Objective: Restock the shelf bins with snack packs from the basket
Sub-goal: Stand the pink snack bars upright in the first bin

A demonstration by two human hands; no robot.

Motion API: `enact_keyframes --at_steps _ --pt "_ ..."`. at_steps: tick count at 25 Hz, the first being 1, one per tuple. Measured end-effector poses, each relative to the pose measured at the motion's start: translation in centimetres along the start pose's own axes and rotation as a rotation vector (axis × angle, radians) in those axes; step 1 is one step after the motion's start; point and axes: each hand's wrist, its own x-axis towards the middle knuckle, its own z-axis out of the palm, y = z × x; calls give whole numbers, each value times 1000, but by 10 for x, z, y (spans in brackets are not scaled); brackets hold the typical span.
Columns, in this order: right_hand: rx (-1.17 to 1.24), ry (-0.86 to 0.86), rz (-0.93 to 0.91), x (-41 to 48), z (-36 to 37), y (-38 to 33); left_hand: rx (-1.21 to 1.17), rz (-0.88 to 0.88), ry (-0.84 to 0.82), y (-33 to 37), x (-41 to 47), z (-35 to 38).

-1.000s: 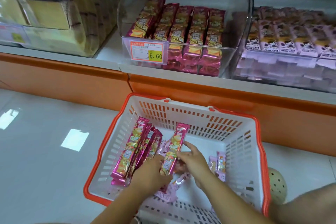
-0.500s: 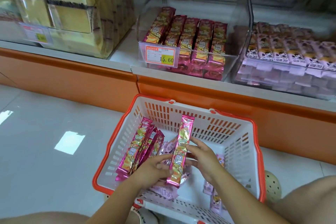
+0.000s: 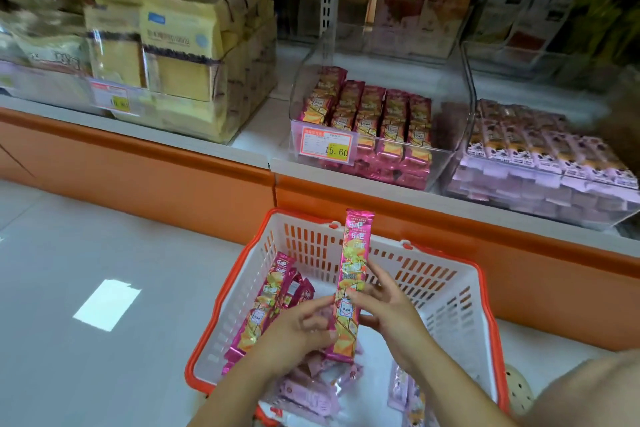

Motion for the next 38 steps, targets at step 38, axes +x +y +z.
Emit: enact_keyframes --at_steps 38 --pt "-392 462 -278 30 38 -47 338 205 627 11 44 -47"
